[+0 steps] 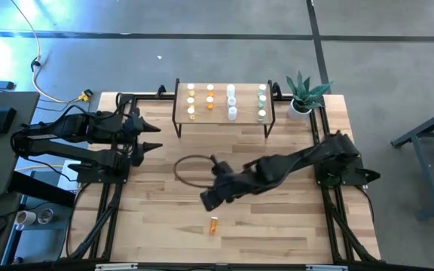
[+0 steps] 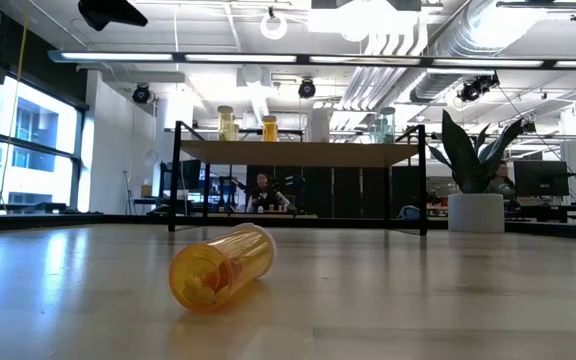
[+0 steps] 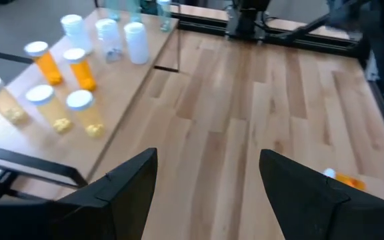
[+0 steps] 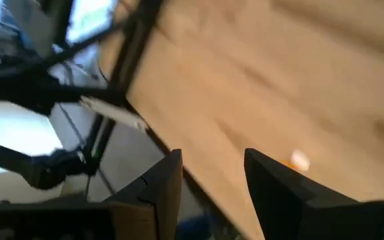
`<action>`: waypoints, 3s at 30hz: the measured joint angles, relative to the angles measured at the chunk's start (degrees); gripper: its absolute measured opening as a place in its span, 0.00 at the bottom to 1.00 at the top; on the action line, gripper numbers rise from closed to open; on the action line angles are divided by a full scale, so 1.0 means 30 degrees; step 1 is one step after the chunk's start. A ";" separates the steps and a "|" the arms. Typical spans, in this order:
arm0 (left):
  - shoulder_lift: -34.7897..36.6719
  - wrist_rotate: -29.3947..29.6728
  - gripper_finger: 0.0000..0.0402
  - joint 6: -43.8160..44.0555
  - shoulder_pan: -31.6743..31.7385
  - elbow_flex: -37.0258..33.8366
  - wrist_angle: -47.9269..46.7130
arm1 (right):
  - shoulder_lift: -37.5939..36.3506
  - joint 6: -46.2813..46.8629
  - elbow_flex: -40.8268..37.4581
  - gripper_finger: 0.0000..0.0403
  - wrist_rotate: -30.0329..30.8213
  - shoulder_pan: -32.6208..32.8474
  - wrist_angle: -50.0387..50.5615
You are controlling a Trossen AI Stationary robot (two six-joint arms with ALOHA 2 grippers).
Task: Pick and place medicine bottles onto shelf by color
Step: Put the orange pill bottle on the shelf and align it to the other orange pill bottle
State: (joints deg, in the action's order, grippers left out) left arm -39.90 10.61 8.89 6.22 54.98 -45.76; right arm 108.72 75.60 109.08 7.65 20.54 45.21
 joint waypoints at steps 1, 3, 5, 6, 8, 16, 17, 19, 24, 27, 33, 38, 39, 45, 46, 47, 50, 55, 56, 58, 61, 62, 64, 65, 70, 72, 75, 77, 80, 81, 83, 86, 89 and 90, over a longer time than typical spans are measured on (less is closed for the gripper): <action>0.0000 0.0233 0.63 -0.0002 0.0001 0.0000 0.0007 | 0.0351 0.0584 0.0000 0.38 -0.0595 0.0060 -0.0011; -0.0007 0.0567 0.63 -0.0010 0.0015 0.0000 0.0007 | 0.1031 0.1328 0.0015 0.38 -0.1634 0.0178 -0.0136; -0.0005 0.0830 0.63 0.0058 0.0015 0.0000 0.0015 | 0.1636 0.1813 -0.0044 0.38 -0.2558 0.0206 -0.0058; -0.0007 0.0895 0.63 0.0179 0.0015 0.0000 0.0015 | 0.1928 0.1895 -0.0054 0.38 -0.2974 0.0232 0.0017; -0.0007 0.1004 0.63 0.0464 0.0015 0.0000 0.0017 | 0.2414 0.2171 -0.0076 0.38 -0.3453 0.0334 0.0052; -0.0083 0.1331 0.63 0.1679 0.0015 0.0000 0.0019 | 0.2938 0.1578 -0.0080 0.38 -0.2964 0.1026 -0.0231; -0.0085 0.1328 0.63 0.1696 0.0015 0.0000 0.0022 | 0.2938 0.1924 -0.0080 0.38 -0.2366 0.1116 -0.0086; -0.0123 0.1333 0.63 0.1696 0.0015 0.0000 0.0022 | 0.2938 0.2591 -0.0080 0.38 -0.1197 0.1274 0.0310; -0.0203 0.1329 0.63 0.2002 0.0015 0.0000 0.0020 | 0.3218 0.2846 -0.0080 0.38 0.0774 0.1681 0.0296; -0.0258 0.1236 0.63 0.2349 0.0027 0.0000 -0.0097 | 0.3821 0.3619 -0.0086 0.38 0.0959 0.2008 0.0170; -0.0255 0.1180 0.63 0.2434 0.0022 0.0000 -0.1234 | 0.5174 0.6078 -0.0095 0.38 0.0851 0.2549 -0.0191; -0.0255 0.1166 0.63 0.2490 0.0022 0.0000 -0.2097 | 0.6110 0.7562 -0.0095 0.38 -0.0221 0.2773 -0.1071; -0.0255 0.1173 0.63 0.2490 0.0022 0.0000 -0.2156 | 0.6335 0.7878 -0.0095 0.38 -0.0367 0.2808 -0.1158; -0.0255 0.1170 0.63 0.2490 0.0022 0.0000 -0.2506 | 0.6934 0.9863 -0.0095 0.38 -0.0694 0.2804 -0.1462; -0.0255 0.1172 0.63 0.2490 0.0022 0.0000 -0.2509 | 0.7045 0.9877 -0.0095 0.38 -0.0625 0.2804 -0.1456; -0.0255 0.1168 0.63 0.2490 0.0022 0.0000 -0.2506 | 0.7137 0.9916 -0.0095 0.38 -0.0597 0.2777 -0.1630; -0.0252 0.1166 0.63 0.2490 0.0022 0.0000 -0.2492 | 0.7380 1.0019 -0.0095 0.38 -0.0623 0.2583 -0.1580; -0.0255 0.1173 0.63 0.2482 0.0017 0.0000 -0.2470 | 0.7967 1.0808 -0.0095 0.38 -0.0722 0.2396 -0.1739; -0.0255 0.1175 0.63 0.2420 0.0015 0.0000 -0.2458 | 0.8038 1.0823 -0.0095 0.38 -0.0726 0.2383 -0.1731; -0.0255 0.1173 0.63 0.2102 0.0015 0.0000 -0.2412 | 0.8201 1.0873 -0.0095 0.38 -0.0721 0.2347 -0.1940; -0.0255 0.1173 0.63 0.1999 0.0015 0.0000 -0.2401 | 0.8354 1.0959 -0.0102 0.38 -0.0753 0.2261 -0.1756; -0.0255 0.1180 0.63 0.1981 0.0015 0.0000 -0.2398 | 0.8379 1.1178 -0.0102 0.38 -0.0814 0.2258 -0.1640; -0.0253 0.1175 0.63 0.1980 0.0015 0.0000 -0.2397 | 0.8452 1.1365 -0.0102 0.38 -0.1029 0.2208 -0.1367; -0.0255 0.1178 0.63 0.1980 0.0015 0.0000 -0.2397 | 0.8540 1.1369 -0.0102 0.38 -0.1052 0.2167 -0.1552; -0.0255 0.1188 0.63 0.1939 0.0015 0.0000 -0.2397 | 0.8615 1.1371 -0.0102 0.38 -0.1024 0.2001 -0.2317; -0.0255 0.1195 0.63 0.1691 0.0015 0.0000 -0.2397 | 0.8616 1.1342 -0.0099 0.38 -0.0999 0.1935 -0.2704; -0.0255 0.1195 0.63 0.1477 0.0015 0.0000 -0.2399 | 0.8616 1.1322 0.0227 0.38 -0.1008 0.1908 -0.3278; -0.0255 0.1180 0.63 0.1477 0.0015 0.0000 -0.2397 | 0.8591 1.1238 0.0403 0.38 -0.0981 0.1937 -0.3298; -0.0255 0.1180 0.63 0.1477 0.0015 0.0000 -0.2404 | 0.8620 1.0373 0.1021 0.38 -0.0986 0.1952 -0.3205; -0.0255 0.1180 0.63 0.1477 0.0015 0.0000 -0.2404 | 0.8608 0.9980 0.1277 0.38 -0.0981 0.1952 -0.3249; -0.0255 0.1180 0.63 0.1477 0.0015 0.0000 -0.2404 | 0.8591 0.9039 0.1821 0.38 -0.0967 0.1945 -0.2957; -0.0255 0.1173 0.63 0.1477 0.0015 0.0000 -0.2404 | 0.8591 0.7003 0.2707 0.38 -0.0730 0.1760 -0.1876; -0.0255 0.1173 0.63 0.1477 0.0015 0.0000 -0.2404 | 0.8591 0.3246 0.3402 0.38 -0.0710 0.1342 -0.0613; -0.0255 0.1173 0.63 0.1477 0.0015 0.0000 -0.2404 | 0.8591 0.1526 0.3499 0.38 -0.0739 0.1187 -0.0479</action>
State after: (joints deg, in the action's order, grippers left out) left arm -40.66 14.13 13.32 6.26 54.98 -52.97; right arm 134.50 80.17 119.57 5.44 24.10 43.77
